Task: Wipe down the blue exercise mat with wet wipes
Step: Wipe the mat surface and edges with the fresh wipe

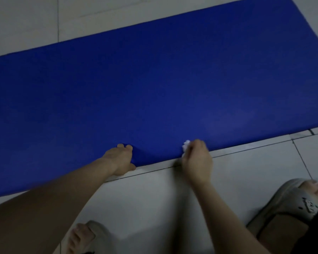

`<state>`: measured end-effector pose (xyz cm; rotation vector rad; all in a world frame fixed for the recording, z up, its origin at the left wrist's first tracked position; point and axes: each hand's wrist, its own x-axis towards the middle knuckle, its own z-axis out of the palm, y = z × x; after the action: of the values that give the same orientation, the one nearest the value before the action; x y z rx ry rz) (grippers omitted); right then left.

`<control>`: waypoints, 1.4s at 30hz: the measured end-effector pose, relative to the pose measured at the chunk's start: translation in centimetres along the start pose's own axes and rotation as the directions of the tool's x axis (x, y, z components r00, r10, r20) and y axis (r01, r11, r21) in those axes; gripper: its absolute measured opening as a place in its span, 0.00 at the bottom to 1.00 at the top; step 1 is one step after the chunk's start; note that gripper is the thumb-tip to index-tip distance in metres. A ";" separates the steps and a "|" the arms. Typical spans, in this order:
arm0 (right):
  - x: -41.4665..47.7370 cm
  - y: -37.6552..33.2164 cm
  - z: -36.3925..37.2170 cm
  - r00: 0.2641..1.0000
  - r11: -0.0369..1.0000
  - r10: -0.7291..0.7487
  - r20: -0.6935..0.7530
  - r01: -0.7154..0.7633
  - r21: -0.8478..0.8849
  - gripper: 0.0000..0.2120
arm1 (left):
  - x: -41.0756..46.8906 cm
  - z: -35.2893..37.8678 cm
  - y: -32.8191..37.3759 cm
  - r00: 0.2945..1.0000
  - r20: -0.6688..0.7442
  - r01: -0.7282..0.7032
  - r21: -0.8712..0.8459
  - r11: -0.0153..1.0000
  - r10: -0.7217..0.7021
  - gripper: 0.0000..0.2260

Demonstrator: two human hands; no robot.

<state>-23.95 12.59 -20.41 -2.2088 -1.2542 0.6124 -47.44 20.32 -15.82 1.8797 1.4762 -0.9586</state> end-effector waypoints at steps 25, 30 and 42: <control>-0.6 -3.1 0.7 0.991 0.988 0.091 0.093 -0.079 -0.131 0.05 | -0.1 0.5 0.1 0.998 -0.060 0.008 0.033 0.999 -0.006 0.25; -4.7 -7.9 4.9 0.920 0.940 -0.273 0.280 0.317 -0.124 0.13 | -0.1 0.5 0.3 0.997 -0.072 0.036 0.031 0.999 -0.034 0.29; 1.1 -0.8 -1.7 0.989 0.961 0.133 0.067 -0.113 -0.253 0.08 | -0.1 0.4 0.3 0.998 -0.062 0.019 0.037 0.999 -0.017 0.25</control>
<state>-22.95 13.53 -18.72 -2.5068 -1.3032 0.6300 -47.25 19.90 -15.99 1.9416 1.5232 -0.9506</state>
